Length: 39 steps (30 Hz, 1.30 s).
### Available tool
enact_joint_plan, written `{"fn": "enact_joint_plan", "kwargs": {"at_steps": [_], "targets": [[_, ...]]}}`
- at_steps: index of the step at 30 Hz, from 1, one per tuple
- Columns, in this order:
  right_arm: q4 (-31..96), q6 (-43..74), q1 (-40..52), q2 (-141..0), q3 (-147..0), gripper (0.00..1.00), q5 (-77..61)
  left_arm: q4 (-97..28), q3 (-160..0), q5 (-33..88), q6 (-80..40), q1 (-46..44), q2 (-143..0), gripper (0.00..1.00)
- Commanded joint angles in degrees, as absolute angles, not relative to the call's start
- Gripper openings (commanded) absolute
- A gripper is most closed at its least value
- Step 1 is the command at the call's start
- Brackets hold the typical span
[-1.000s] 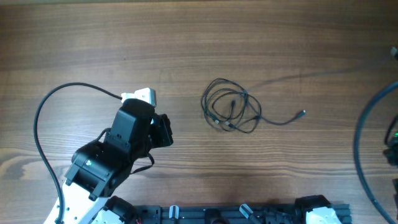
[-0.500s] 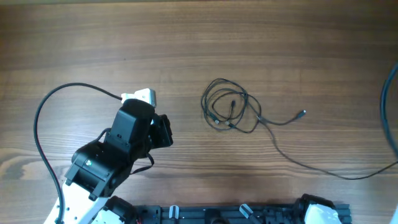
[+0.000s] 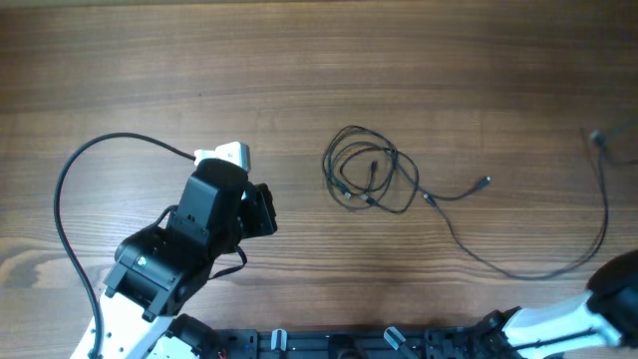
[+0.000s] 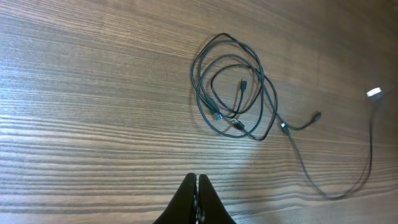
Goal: Untangle cables
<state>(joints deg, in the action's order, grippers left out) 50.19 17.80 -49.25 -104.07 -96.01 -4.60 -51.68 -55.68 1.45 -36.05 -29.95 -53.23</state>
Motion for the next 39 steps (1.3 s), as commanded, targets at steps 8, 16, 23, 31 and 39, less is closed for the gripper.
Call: {"fn": "enact_joint_plan", "kwargs": {"at_steps": [8,16,23,31,39], "targets": [[50.15,22.55,-55.57,-121.08,-96.09,0.15,-13.63,-51.75,-56.21,2.48,-34.98,-30.17,-52.77,0.04],[55.18,32.51,-55.57,-121.49,-96.07,1.0,-22.11,-51.75,-56.21,2.59,-34.96,-30.17,-52.88,0.04],[68.03,23.31,-52.62,-121.49,-96.05,1.0,-22.94,-51.7,-56.21,2.52,-34.94,-30.15,-53.04,0.04],[79.22,28.36,-47.68,-121.49,-96.01,1.0,-12.8,-51.77,-56.21,2.55,-34.94,-30.15,-53.1,0.04],[85.54,27.35,-44.58,-120.97,-94.59,1.0,-0.84,-51.77,-56.21,2.52,-34.7,-30.15,-53.47,0.04]]}}
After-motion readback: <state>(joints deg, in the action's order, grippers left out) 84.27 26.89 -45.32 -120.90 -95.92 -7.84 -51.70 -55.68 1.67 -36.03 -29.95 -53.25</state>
